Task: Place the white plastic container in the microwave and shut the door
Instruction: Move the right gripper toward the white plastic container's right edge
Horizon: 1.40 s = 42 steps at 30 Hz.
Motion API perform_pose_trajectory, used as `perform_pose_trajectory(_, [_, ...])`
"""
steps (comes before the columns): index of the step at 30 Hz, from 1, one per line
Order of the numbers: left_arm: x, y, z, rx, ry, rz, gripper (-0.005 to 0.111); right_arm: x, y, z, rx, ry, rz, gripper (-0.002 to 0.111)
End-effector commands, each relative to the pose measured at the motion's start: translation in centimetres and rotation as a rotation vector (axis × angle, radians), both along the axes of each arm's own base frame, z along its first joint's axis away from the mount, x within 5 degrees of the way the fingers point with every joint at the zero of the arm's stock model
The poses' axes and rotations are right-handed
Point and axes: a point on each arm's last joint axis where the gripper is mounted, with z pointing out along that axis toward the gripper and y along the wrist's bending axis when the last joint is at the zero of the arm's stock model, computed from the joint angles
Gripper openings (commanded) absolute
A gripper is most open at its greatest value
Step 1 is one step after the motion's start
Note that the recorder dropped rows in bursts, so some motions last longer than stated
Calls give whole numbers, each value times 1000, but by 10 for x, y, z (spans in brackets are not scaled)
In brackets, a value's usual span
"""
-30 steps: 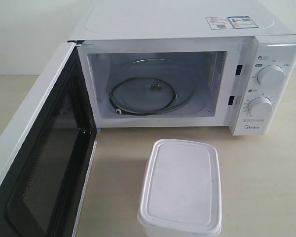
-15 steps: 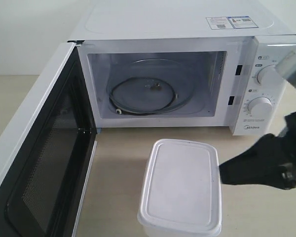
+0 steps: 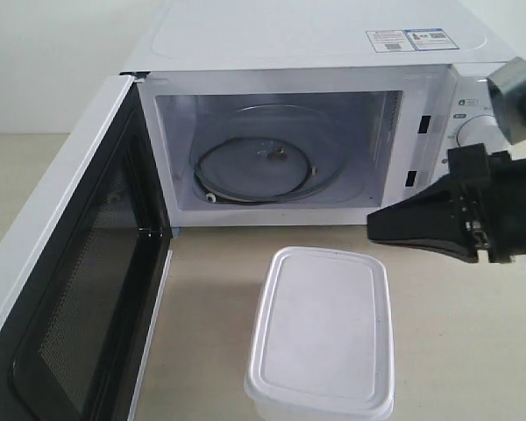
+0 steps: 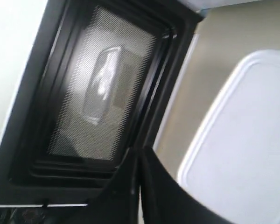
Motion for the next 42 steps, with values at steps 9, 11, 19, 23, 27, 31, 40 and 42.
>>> perform_pose_trajectory(9, [0,0,-1,5,1,1,4,7,-30,-69,-184,211,-80,4])
perform_pose_trajectory(11, [0,0,-1,5,1,1,4,8,-29,-75,-175,227,-74,16])
perform_pose_trajectory(19, [0,0,-1,5,1,1,4,11,-21,-98,-191,280,-55,63])
perform_pose_trajectory(23, [0,0,-1,5,1,1,4,14,-15,-113,-204,296,-32,58])
perform_pose_trajectory(27, [0,0,-1,5,1,1,4,19,-13,-121,-170,307,-19,58])
perform_pose_trajectory(31, [0,0,-1,5,1,1,4,24,-11,-126,-109,289,-28,58])
perform_pose_trajectory(40, [0,0,-1,5,1,1,4,28,-8,-133,-53,296,-25,58])
perform_pose_trajectory(42, [0,0,-1,5,1,1,4,28,-9,-133,-60,294,-26,58])
